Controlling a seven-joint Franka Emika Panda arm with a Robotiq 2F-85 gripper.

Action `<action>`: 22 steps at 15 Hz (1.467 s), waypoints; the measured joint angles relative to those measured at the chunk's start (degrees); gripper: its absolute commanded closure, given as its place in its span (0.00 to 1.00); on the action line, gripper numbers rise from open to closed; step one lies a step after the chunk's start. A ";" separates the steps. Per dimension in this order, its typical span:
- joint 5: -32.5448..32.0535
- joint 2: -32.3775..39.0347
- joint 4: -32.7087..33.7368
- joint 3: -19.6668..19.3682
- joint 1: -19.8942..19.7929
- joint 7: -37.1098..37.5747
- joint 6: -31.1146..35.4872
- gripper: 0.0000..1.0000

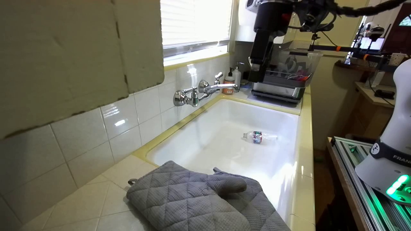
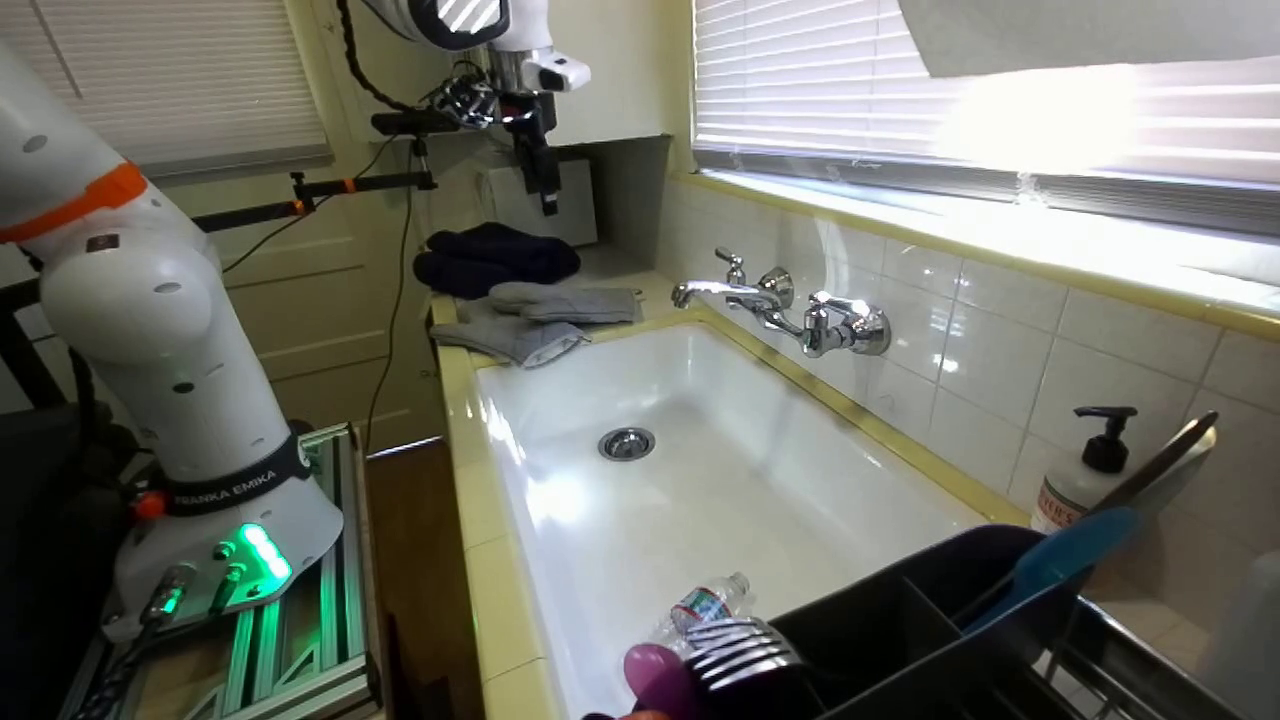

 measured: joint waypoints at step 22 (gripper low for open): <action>21.26 28.81 10.26 0.52 0.77 -12.83 9.01 0.00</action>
